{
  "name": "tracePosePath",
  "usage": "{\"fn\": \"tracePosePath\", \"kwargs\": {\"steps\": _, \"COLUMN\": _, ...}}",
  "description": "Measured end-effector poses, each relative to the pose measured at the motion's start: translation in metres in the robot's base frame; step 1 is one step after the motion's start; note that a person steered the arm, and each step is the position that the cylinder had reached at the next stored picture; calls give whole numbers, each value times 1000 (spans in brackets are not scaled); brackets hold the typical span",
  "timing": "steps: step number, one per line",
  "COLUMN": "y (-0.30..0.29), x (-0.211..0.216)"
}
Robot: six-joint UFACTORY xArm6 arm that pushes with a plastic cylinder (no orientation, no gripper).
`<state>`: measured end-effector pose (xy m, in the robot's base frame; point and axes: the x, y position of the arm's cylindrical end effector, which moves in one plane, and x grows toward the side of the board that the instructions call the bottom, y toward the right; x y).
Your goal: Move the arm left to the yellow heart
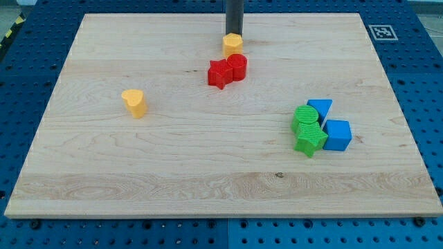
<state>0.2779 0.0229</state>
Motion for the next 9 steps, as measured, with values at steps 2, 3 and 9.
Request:
{"fn": "tracePosePath", "kwargs": {"steps": 2, "y": 1, "x": 12}}
{"fn": "tracePosePath", "kwargs": {"steps": 3, "y": 1, "x": 20}}
{"fn": "tracePosePath", "kwargs": {"steps": 9, "y": -175, "x": -3}}
